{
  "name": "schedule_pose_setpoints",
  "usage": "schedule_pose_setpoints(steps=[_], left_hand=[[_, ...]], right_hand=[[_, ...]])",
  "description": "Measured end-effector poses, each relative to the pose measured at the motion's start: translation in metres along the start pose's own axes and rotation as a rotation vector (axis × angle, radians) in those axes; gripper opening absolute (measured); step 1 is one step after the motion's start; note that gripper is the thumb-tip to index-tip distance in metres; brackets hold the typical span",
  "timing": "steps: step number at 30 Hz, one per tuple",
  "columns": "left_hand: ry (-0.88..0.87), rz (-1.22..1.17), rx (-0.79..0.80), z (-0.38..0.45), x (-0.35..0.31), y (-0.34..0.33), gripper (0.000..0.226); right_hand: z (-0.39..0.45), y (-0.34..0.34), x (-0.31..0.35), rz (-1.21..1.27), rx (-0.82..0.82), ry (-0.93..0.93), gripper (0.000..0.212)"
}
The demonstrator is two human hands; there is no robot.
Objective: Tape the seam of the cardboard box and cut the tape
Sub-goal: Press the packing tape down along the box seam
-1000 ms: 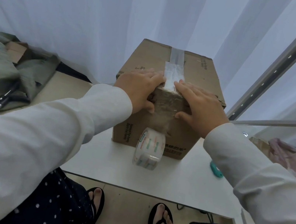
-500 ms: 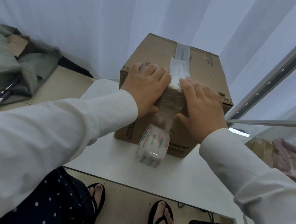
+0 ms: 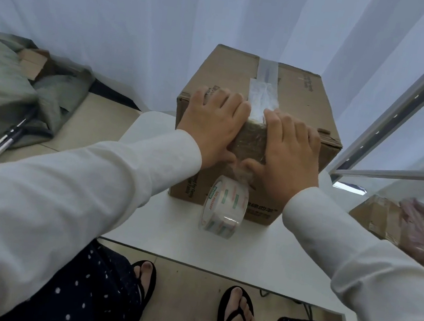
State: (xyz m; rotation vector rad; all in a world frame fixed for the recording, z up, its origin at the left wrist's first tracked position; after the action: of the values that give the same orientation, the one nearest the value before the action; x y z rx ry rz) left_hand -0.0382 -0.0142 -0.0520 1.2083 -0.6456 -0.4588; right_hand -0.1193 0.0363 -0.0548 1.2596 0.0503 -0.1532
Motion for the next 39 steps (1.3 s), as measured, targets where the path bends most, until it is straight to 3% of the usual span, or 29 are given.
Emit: schedule_pose_setpoints(steps=[6, 9, 14, 18, 26, 29, 33, 39], left_hand=[[-0.09, -0.085, -0.004, -0.001, 0.009, 0.003, 0.086], [-0.039, -0.124, 0.011, -0.003, 0.01, 0.002, 0.095], [0.008, 0.068, 0.018, -0.002, -0.005, -0.004, 0.102], [0.034, 0.112, -0.068, -0.004, -0.006, -0.003, 0.098], [-0.075, -0.007, -0.033, -0.004, -0.002, 0.002, 0.085], [-0.047, -0.088, -0.031, -0.005, -0.001, 0.003, 0.084], [0.022, -0.004, -0.033, -0.003, -0.005, -0.003, 0.088], [-0.037, 0.051, -0.076, -0.003, -0.006, -0.002, 0.085]], right_hand=[[-0.005, 0.008, -0.014, 0.047, 0.097, 0.132, 0.081], [-0.007, 0.006, -0.01, 0.021, 0.037, 0.069, 0.092], [-0.005, 0.001, -0.002, -0.025, -0.06, -0.019, 0.102], [-0.004, 0.0, 0.001, -0.056, -0.072, -0.019, 0.092], [-0.005, 0.002, -0.013, -0.029, 0.068, 0.117, 0.087], [-0.007, 0.004, -0.01, -0.015, 0.008, 0.07, 0.085], [-0.004, -0.001, -0.004, -0.048, -0.057, 0.004, 0.087], [-0.005, 0.001, -0.007, -0.031, -0.013, 0.054, 0.083]])
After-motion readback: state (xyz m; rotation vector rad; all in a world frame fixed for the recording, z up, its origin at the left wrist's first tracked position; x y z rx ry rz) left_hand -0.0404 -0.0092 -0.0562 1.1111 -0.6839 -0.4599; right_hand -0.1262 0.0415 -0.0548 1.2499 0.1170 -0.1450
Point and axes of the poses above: each hand's wrist, its own z-axis towards the middle knuckle, its own y-axis out of the back of the hand, x = y × z, the point moved 8 cm from there along z, towards the middle knuckle, and after that the axes turned 11 degrees about x, right-handed, at the moved point
